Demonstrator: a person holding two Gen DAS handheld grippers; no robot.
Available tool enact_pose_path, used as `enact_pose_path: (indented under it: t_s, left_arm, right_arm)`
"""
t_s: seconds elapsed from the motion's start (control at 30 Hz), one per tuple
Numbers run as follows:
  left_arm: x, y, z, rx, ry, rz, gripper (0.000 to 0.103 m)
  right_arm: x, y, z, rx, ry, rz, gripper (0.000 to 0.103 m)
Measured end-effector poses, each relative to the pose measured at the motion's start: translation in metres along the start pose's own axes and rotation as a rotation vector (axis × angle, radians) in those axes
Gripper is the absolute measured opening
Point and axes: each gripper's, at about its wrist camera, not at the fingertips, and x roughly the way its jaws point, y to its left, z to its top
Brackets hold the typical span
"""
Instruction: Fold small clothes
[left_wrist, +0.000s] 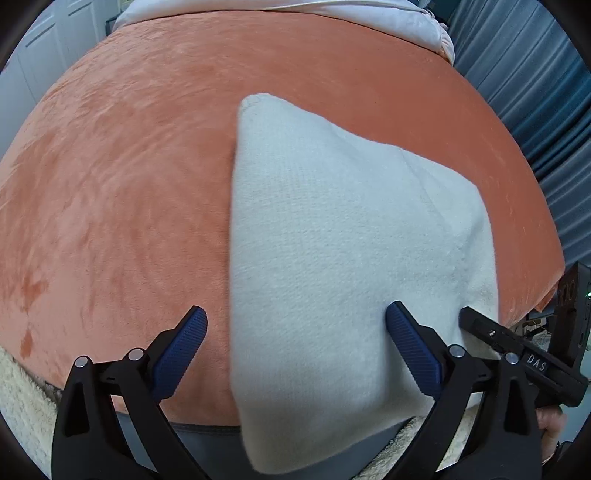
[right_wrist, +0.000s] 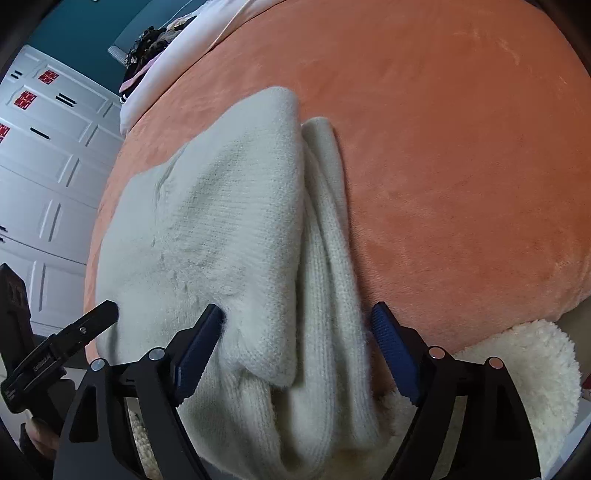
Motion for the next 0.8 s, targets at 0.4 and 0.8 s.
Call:
enact_pose_path:
  t_s: [0.4,0.8]
  left_arm:
    - [0.029,-0.009,0.013,-0.027,0.022,-0.02,0.098]
    - [0.028,0.001,0.017,-0.057,0.02,-0.094,0.087]
  right_arm:
    - [0.018,0.006,0.004,-0.023,-0.025,0.057,0.097]
    - [0.017,0.011,0.016,-0.035,-0.064,0.115,0.056]
